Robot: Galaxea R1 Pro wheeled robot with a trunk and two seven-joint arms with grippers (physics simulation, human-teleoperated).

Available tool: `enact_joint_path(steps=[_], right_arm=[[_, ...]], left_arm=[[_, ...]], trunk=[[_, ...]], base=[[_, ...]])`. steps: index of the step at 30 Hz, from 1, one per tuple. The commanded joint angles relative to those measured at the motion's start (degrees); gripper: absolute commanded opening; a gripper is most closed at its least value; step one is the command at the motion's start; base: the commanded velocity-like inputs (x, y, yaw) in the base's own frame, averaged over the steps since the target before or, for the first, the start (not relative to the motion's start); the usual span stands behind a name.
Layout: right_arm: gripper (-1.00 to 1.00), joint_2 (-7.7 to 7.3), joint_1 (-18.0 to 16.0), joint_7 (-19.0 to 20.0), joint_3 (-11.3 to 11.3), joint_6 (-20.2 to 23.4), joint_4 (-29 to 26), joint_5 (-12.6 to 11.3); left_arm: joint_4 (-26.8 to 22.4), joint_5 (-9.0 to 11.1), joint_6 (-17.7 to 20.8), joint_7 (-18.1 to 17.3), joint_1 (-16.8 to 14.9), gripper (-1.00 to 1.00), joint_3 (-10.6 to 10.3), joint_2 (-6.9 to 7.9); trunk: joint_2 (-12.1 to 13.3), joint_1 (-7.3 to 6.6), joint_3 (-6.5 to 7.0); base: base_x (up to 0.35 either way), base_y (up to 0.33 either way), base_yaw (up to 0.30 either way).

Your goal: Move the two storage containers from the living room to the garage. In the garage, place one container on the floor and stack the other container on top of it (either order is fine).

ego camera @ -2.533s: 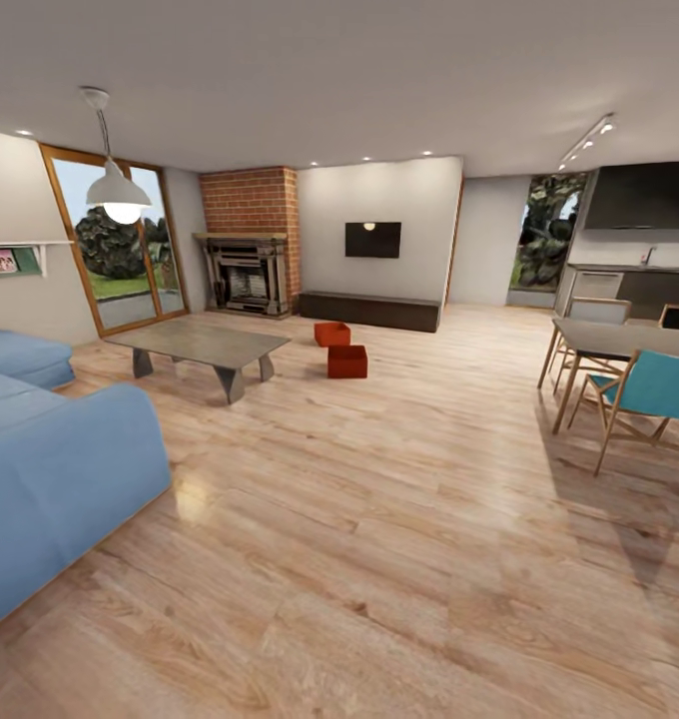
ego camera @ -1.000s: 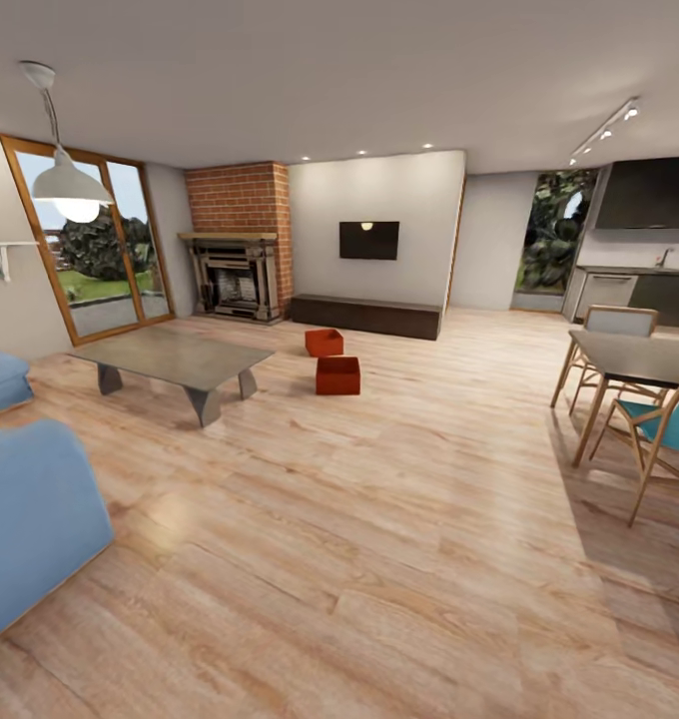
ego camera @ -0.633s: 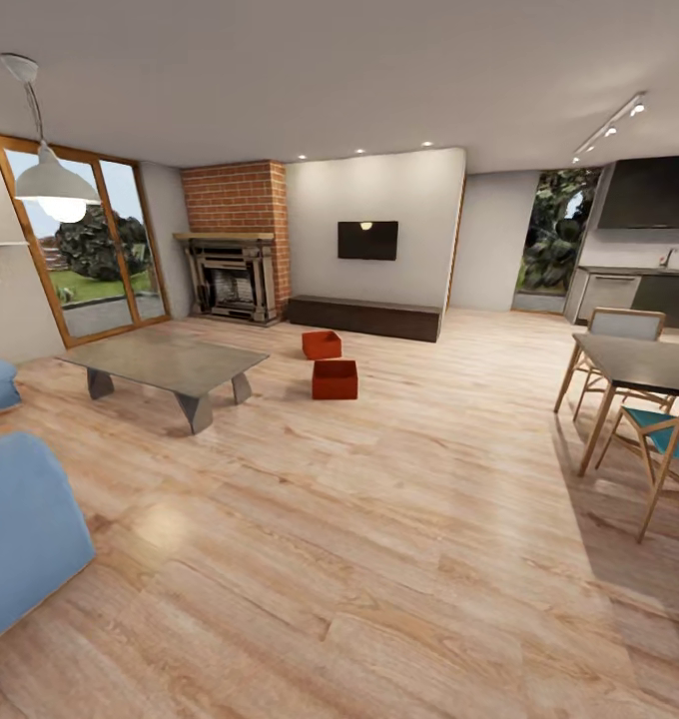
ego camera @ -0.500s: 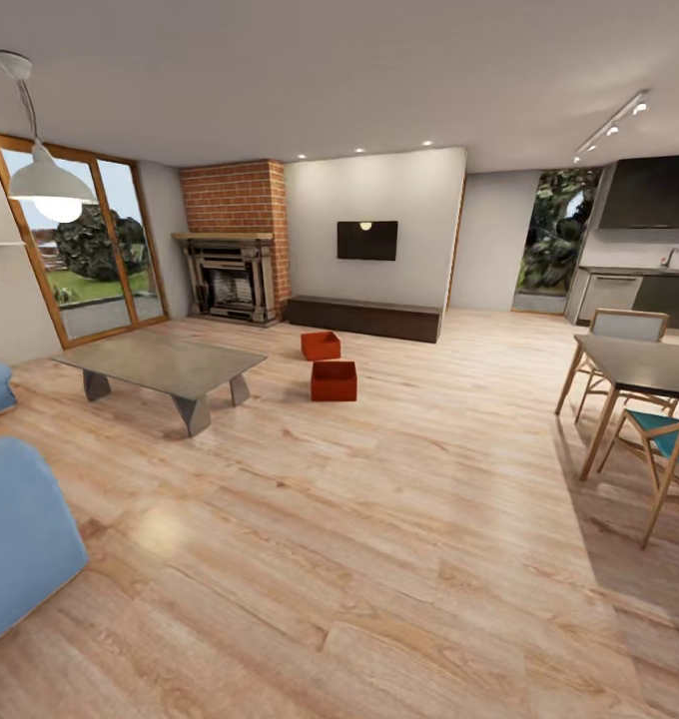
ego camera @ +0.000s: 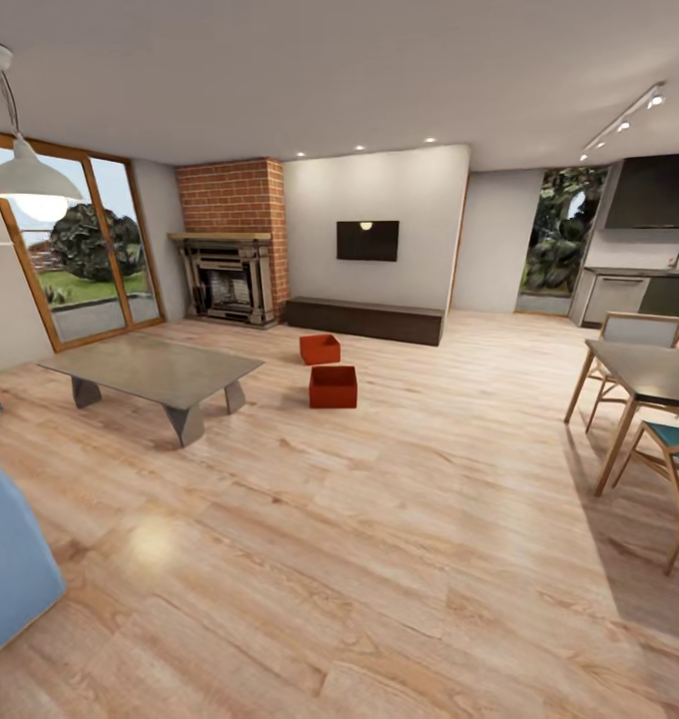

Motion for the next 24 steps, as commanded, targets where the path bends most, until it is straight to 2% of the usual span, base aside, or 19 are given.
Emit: enact_joint_path(steps=[1,24], right_arm=[[1.0,0.0,-0.08,-0.18,0.17,-0.29,0.18,0.45],[1.0,0.15,-0.08,-0.18,0.17,-0.29,0.16,0.45]], left_arm=[[-0.07,0.26,0.13,0.04,-0.01,1.0,0.01,-0.01],[-0.07,0.27,0.13,0.04,0.02,1.0,0.09,0.0]], trunk=[[-0.03,0.03,-0.06],[-0.03,0.03,-0.06]], base=[[0.324,0.0,0.0],[0.324,0.0,0.0]])
